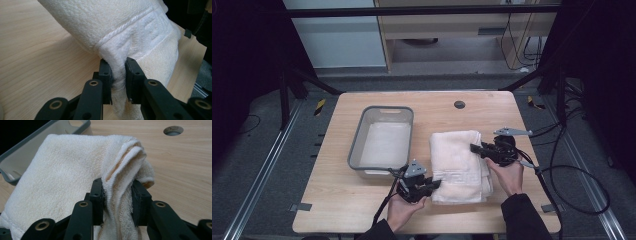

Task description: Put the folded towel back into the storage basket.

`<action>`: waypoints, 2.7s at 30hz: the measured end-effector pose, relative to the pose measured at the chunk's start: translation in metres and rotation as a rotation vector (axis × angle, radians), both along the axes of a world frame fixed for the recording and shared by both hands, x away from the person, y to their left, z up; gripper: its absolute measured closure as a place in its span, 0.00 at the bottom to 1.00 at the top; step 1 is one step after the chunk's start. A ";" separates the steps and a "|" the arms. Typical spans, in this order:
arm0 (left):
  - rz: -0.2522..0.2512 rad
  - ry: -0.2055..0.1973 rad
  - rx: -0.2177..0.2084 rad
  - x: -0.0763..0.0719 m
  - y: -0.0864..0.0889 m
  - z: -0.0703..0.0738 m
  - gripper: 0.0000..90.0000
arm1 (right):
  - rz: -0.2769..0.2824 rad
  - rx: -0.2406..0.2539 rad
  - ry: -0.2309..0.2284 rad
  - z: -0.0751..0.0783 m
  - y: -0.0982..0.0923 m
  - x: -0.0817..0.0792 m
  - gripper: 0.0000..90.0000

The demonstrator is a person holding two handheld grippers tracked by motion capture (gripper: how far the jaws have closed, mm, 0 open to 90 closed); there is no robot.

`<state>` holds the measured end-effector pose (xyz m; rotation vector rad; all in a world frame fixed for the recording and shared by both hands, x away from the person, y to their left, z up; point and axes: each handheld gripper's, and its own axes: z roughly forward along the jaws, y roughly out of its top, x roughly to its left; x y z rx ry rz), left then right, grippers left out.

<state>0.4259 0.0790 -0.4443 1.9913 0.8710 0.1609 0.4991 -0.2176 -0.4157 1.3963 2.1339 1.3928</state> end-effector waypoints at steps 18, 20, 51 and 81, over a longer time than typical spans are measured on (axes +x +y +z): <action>0.017 -0.062 -0.032 -0.002 0.013 0.027 0.85 | -0.001 0.025 -0.084 0.025 0.010 -0.001 0.75; 0.016 -0.064 -0.032 -0.001 0.015 0.030 0.85 | 0.001 0.024 -0.091 0.027 0.011 -0.001 0.75; 0.089 -0.145 -0.104 0.007 0.060 0.071 0.86 | 0.022 0.030 -0.181 0.077 0.057 0.017 0.75; 0.184 -0.181 -0.118 0.013 0.105 0.089 0.86 | 0.050 0.008 -0.224 0.106 0.110 0.035 0.75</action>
